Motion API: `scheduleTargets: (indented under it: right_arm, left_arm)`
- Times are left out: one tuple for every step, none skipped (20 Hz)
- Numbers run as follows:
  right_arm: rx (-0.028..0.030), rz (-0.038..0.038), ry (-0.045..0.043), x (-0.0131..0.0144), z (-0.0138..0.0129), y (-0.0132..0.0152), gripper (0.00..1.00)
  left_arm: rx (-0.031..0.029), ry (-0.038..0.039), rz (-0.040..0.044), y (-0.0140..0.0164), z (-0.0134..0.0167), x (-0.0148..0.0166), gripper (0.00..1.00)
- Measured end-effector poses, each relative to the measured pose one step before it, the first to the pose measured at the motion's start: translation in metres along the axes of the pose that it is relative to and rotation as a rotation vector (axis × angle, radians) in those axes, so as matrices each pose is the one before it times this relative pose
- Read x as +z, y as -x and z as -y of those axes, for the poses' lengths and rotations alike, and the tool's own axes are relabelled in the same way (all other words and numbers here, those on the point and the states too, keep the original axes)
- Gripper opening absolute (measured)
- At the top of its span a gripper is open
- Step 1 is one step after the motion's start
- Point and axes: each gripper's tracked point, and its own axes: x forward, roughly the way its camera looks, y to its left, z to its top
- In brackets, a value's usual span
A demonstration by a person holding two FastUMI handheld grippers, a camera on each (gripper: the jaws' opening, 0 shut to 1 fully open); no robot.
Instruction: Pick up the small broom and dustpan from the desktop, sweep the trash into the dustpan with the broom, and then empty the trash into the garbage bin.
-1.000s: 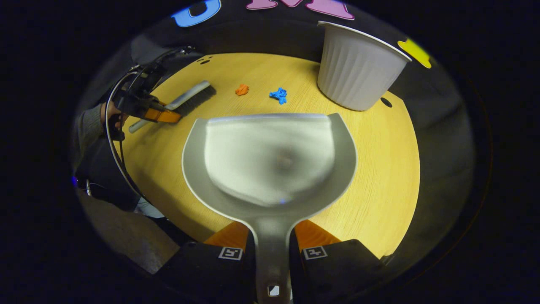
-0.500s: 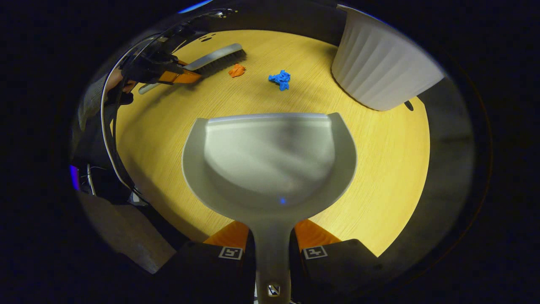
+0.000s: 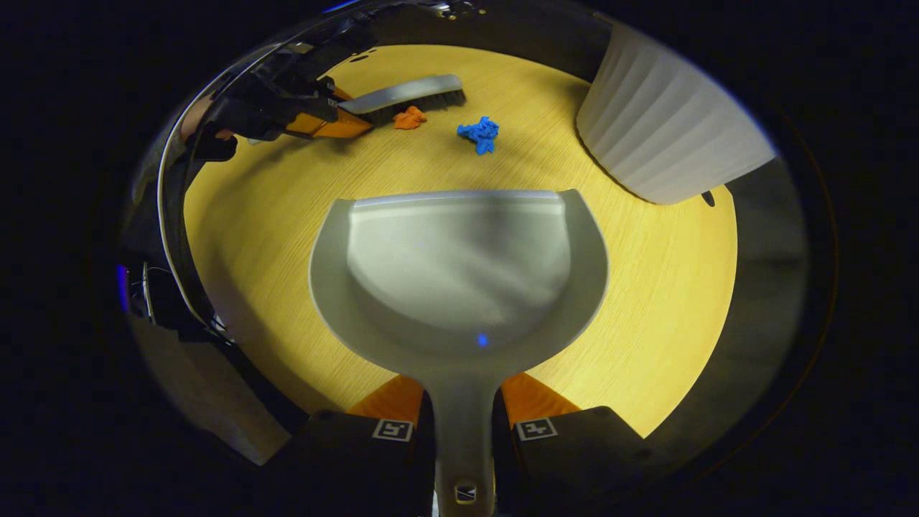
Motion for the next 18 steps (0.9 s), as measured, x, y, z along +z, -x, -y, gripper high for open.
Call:
scheduleTargets:
  right_arm:
    - [0.00391, 0.00445, 0.00562, 0.00043, 0.00092, -0.00129, 0.37]
    - [0.00282, 0.00394, 0.00391, 0.00048, 0.00121, -0.00076, 0.37]
    - [0.00294, 0.00649, 0.00540, 0.00034, 0.00088, -0.00105, 0.37]
    - [0.00074, 0.00619, 0.00664, 0.00137, 0.00103, -0.00077, 0.42]
    - [0.00278, 0.00752, 0.00543, 0.00004, -0.00025, -0.00130, 0.37]
    - [0.00347, 0.00718, -0.00052, -0.00112, -0.00131, -0.00052, 0.37]
    - [0.00066, 0.00627, 0.00092, -0.00014, 0.00202, -0.00297, 0.42]
    - [0.00039, 0.00517, 0.00433, -0.00102, 0.00041, -0.00236, 0.37]
    - [0.00168, 0.00246, 0.00146, -0.00097, 0.00056, -0.00037, 0.42]
    - [0.00176, 0.00542, 0.00037, 0.00039, 0.00028, -0.00064, 0.42]
    - [0.00122, 0.00560, 0.00019, -0.00088, -0.00039, -0.00162, 0.37]
    - [-0.00217, 0.00889, -0.00014, -0.00031, -0.00001, -0.00101, 0.37]
    - [0.00011, 0.01433, -0.00363, 0.00107, 0.00058, -0.00448, 0.37]
    - [-0.00003, 0.01677, -0.00730, 0.00163, 0.00031, -0.00429, 0.37]
    - [-0.00110, 0.02040, -0.00909, 0.00018, -0.00125, 0.00024, 0.37]
    - [-0.00225, 0.02488, -0.01042, 0.00350, -0.00153, -0.00050, 0.37]
    - [-0.00161, 0.00898, -0.00662, 0.00040, -0.00184, -0.00421, 0.37]
    - [-0.00249, 0.00782, -0.00056, -0.00010, -0.00135, -0.00175, 0.37]
  left_arm:
    - [-0.03762, -0.00850, 0.00443, 0.00119, 0.01180, 0.00379, 0.25]
    - [-0.04089, -0.00854, 0.00155, 0.00049, 0.01246, 0.00372, 0.25]
    - [-0.03882, -0.00967, -0.00372, 0.00121, 0.01220, 0.00150, 0.25]
    - [-0.02587, -0.01338, -0.00033, 0.00060, 0.00986, 0.00286, 0.25]
    - [-0.02484, -0.01078, -0.00043, 0.00057, 0.00784, 0.00058, 0.25]
    - [-0.02765, -0.00202, -0.00174, 0.00131, 0.00796, 0.00157, 0.25]
    - [-0.03089, -0.00100, 0.00228, 0.00320, 0.00492, 0.00109, 0.25]
    - [-0.03533, -0.00588, 0.00241, 0.00229, 0.00808, 0.00094, 0.25]
    - [-0.03672, -0.00929, -0.00272, 0.00151, 0.00821, -0.00039, 0.25]
    - [-0.03984, -0.00770, -0.00515, 0.00258, 0.00860, -0.00065, 0.25]
    - [-0.05198, 0.00012, -0.00567, 0.00096, 0.01047, -0.00062, 0.25]
    - [-0.04302, 0.00057, -0.00296, 0.00269, 0.00853, -0.00182, 0.25]
    - [-0.03071, 0.00088, -0.00324, 0.00134, 0.00626, -0.00061, 0.25]
    - [-0.01928, 0.00286, -0.00691, 0.00534, 0.00148, -0.00122, 0.25]
    - [-0.00132, 0.00066, -0.01181, 0.00543, 0.00089, -0.00401, 0.23]
    - [0.00497, -0.00118, -0.00735, 0.00551, 0.00330, -0.00578, 0.25]
    - [0.00522, 0.00176, 0.00651, 0.00126, 0.00415, 0.00068, 0.25]
    - [-0.00165, 0.00408, 0.01024, 0.00336, 0.00498, -0.00110, 0.25]
